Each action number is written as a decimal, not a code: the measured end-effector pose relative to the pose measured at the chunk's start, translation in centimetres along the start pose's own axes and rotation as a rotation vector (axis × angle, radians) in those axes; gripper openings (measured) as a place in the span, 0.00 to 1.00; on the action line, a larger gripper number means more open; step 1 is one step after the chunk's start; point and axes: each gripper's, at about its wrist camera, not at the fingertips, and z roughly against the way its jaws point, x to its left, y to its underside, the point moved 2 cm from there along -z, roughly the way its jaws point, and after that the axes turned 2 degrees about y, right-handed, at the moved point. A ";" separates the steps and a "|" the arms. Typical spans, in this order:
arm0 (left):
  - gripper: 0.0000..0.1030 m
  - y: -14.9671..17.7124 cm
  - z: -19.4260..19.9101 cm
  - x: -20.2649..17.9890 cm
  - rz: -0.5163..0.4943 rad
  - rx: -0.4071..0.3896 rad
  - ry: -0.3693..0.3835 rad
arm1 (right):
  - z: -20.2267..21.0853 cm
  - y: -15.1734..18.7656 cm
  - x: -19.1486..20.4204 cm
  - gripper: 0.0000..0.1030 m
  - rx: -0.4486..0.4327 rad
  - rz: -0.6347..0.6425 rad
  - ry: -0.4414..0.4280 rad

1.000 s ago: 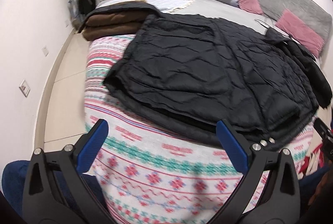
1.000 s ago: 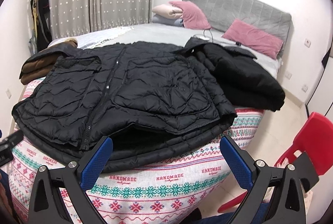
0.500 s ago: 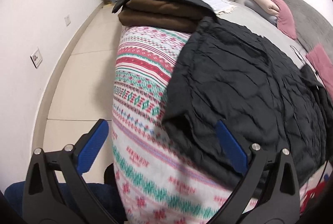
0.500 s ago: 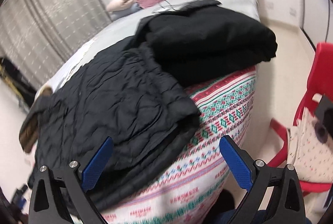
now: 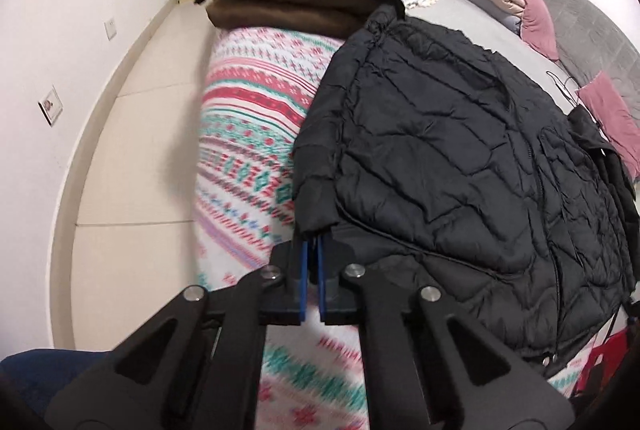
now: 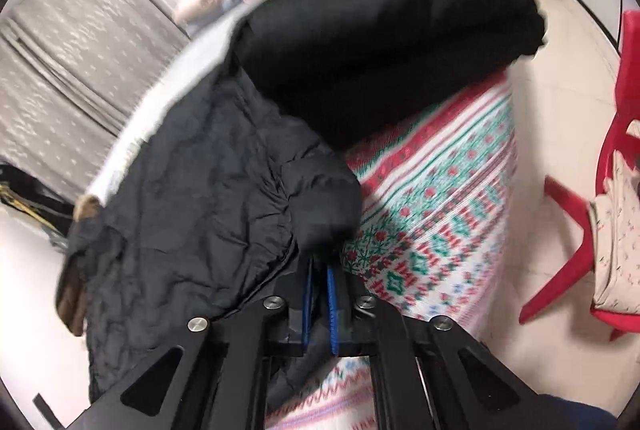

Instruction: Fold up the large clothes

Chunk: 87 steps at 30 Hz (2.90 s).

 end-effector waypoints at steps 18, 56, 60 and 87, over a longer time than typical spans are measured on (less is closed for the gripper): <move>0.64 -7.1 3.0 2.3 0.134 -0.061 0.093 | 1.5 -0.5 8.7 0.50 -0.029 0.299 -0.043; 0.21 -29.7 -20.0 20.8 0.920 -0.137 0.442 | -15.2 5.3 28.5 0.80 0.098 0.910 0.011; 0.06 -30.2 -17.9 21.4 0.899 -0.203 0.435 | -14.6 5.5 28.5 0.80 0.094 0.905 -0.003; 0.04 -36.0 0.7 -13.5 0.040 -0.482 0.591 | -13.0 -5.0 21.4 0.80 0.146 0.400 -0.101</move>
